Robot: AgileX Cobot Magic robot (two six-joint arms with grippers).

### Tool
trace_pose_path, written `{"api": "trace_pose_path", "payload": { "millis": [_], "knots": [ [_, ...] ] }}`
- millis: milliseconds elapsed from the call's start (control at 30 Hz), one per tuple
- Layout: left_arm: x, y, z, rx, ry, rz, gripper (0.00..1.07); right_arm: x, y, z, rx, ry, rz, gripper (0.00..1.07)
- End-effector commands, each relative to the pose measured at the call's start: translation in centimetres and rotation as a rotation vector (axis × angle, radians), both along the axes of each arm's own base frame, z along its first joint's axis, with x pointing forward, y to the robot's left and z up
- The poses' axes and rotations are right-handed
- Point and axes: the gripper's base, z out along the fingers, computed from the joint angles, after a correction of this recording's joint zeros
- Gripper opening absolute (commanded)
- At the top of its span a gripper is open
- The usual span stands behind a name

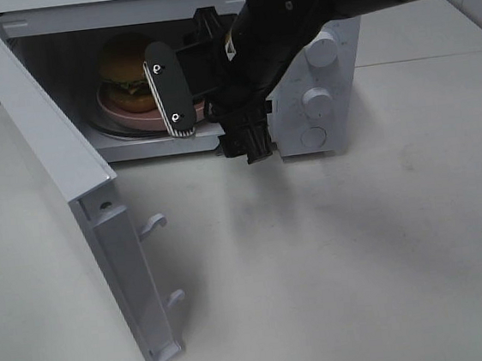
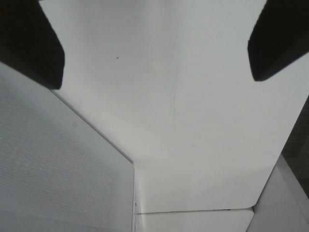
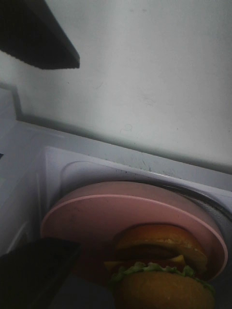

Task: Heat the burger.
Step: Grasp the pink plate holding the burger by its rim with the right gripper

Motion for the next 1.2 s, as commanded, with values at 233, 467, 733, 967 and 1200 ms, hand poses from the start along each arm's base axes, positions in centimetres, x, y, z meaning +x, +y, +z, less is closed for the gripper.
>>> {"api": "trace_pose_path", "payload": {
  "millis": [233,467,733,967,1200],
  "knots": [
    [-0.2,0.0,0.0,-0.001,-0.032,0.003,0.98,2.6,2.0,-1.6,0.015,-0.017,-0.01,0.88],
    [-0.2,0.0,0.0,-0.001,-0.032,0.003,0.98,5.4,4.1,-3.9,0.013,0.007,-0.044,0.87],
    [-0.2,0.0,0.0,-0.001,-0.032,0.003,0.98,7.5,5.0,-5.2,0.002,0.025,-0.077,0.86],
    [-0.2,0.0,0.0,-0.001,-0.032,0.003,0.98,8.7,4.9,-5.5,0.005,0.018,-0.095,0.85],
    [-0.2,0.0,0.0,-0.001,-0.032,0.003,0.98,10.1,5.2,-6.0,0.004,0.019,-0.115,0.82]
  ]
}}
